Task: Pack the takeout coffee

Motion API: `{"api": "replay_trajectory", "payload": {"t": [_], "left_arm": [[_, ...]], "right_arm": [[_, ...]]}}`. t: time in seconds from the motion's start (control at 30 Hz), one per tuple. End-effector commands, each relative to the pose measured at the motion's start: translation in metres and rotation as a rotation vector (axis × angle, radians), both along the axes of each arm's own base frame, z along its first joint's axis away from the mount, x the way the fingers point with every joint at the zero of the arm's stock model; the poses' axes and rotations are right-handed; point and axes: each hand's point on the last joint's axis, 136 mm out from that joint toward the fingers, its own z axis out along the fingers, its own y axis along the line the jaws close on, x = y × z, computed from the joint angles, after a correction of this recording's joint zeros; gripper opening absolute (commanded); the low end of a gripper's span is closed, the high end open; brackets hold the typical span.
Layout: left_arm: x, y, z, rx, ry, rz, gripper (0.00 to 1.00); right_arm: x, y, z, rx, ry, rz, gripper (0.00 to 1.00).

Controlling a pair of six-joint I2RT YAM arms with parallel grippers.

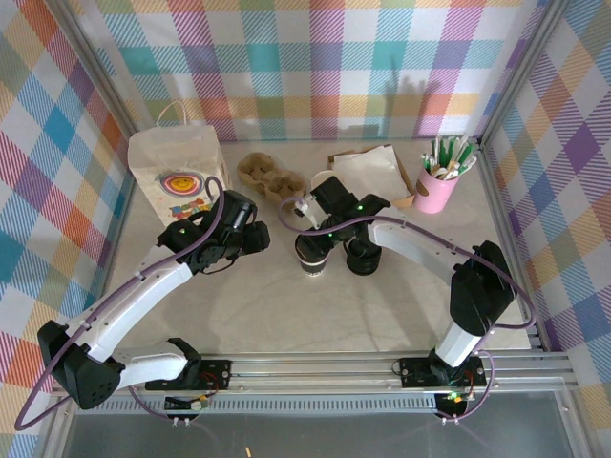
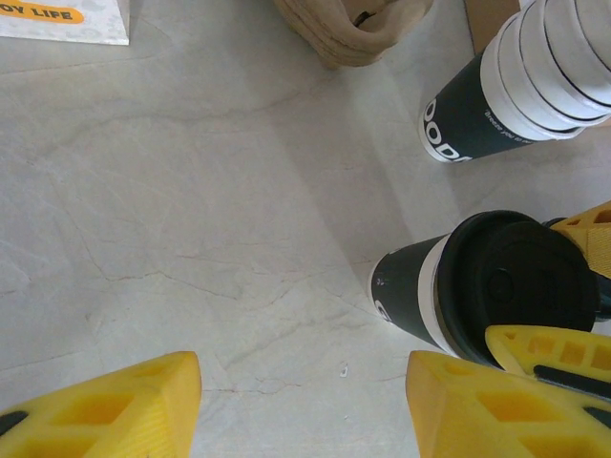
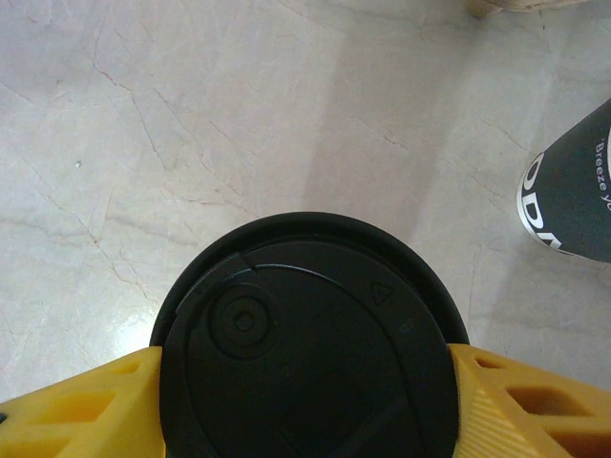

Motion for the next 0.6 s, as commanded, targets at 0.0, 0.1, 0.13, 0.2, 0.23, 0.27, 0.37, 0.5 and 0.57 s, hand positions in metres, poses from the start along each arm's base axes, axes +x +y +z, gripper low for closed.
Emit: {"api": "replay_trajectory", "payload": {"t": [0.0,0.1,0.13,0.2,0.23,0.27,0.37,0.5,0.57], "left_arm": [[-0.0026,0.0061,0.0026,-0.011,-0.005,0.017,0.59],[-0.0027,0.0071,0.0028,-0.011,-0.007,0.019,0.59],[-0.0028,0.0075,0.0029,-0.011,-0.007,0.02,0.59],[-0.0032,0.0078,0.0027,-0.012,-0.007,0.021,0.59],[-0.003,0.0082,0.0029,-0.014,-0.008,0.024,0.59],[-0.0034,0.0086,0.0028,-0.015,-0.009,0.024,0.59],[-0.0038,0.0083,0.0024,-0.016,-0.009,0.022,0.58],[-0.0035,0.0084,0.0022,-0.017,-0.01,0.023,0.59],[-0.0032,0.0075,0.0019,-0.02,-0.008,0.021,0.59]], "right_arm": [[0.0035,0.0117,0.0057,0.018,-0.028,0.032,0.61],[0.0029,0.0112,0.0027,0.011,-0.026,0.032,0.62],[0.0029,0.0107,0.0021,0.009,-0.024,0.031,0.62],[0.0023,0.0097,-0.0001,-0.006,-0.038,0.057,0.62],[0.0026,0.0094,-0.0006,-0.009,-0.04,0.056,0.62],[0.0025,0.0089,-0.0015,-0.012,-0.041,0.057,0.62],[0.0019,0.0078,-0.003,-0.019,-0.044,0.058,0.63],[0.0039,0.0055,-0.0018,-0.025,-0.059,0.049,0.63],[0.0042,0.0048,-0.0008,-0.027,-0.063,0.048,0.63]]}}
